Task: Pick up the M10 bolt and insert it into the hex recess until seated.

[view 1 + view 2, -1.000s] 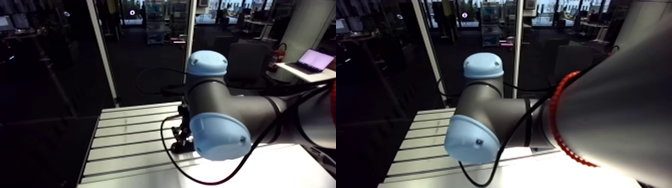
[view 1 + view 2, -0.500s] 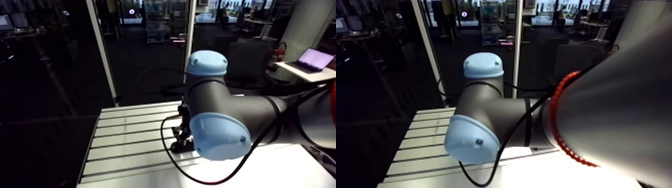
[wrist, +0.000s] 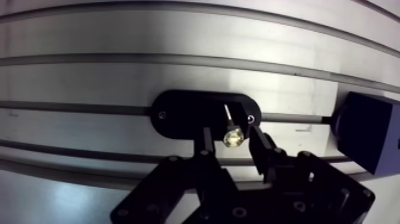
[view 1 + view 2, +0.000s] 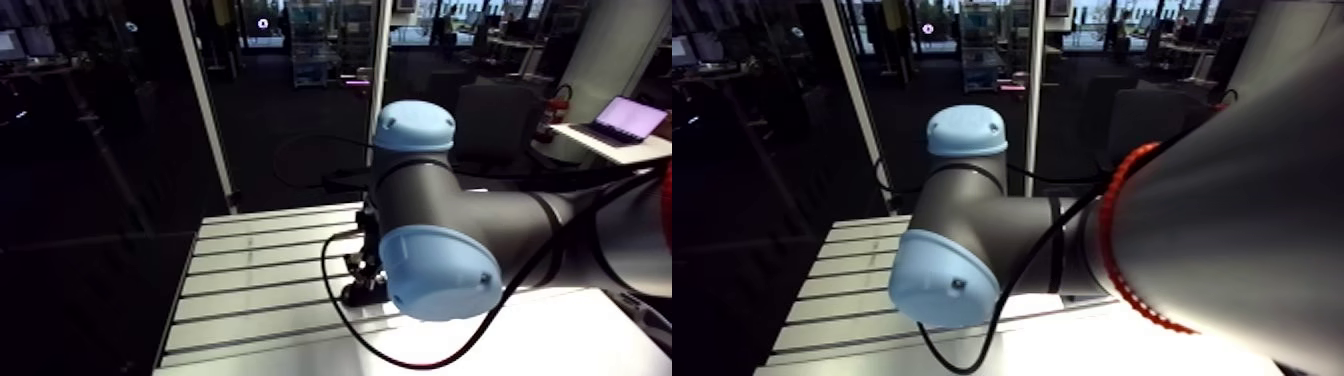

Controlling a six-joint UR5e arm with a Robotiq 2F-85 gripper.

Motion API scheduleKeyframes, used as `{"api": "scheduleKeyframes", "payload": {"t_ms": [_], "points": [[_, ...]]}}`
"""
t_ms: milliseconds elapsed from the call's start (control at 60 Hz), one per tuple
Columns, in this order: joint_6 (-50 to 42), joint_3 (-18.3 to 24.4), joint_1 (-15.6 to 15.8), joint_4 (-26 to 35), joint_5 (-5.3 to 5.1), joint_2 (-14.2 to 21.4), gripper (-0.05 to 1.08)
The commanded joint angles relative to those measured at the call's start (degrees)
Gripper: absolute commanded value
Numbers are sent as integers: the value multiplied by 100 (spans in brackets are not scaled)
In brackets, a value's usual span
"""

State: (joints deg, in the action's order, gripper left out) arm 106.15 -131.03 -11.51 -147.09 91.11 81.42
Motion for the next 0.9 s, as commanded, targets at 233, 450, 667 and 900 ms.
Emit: {"api": "scheduleKeyframes", "payload": {"t_ms": [233, 450, 667, 900], "points": [[7, 2, -1, -1, -10, 0, 61], [7, 2, -1, -1, -11, 0, 62], [7, 2, -1, -1, -11, 0, 64], [7, 2, -1, -1, -11, 0, 65]]}}
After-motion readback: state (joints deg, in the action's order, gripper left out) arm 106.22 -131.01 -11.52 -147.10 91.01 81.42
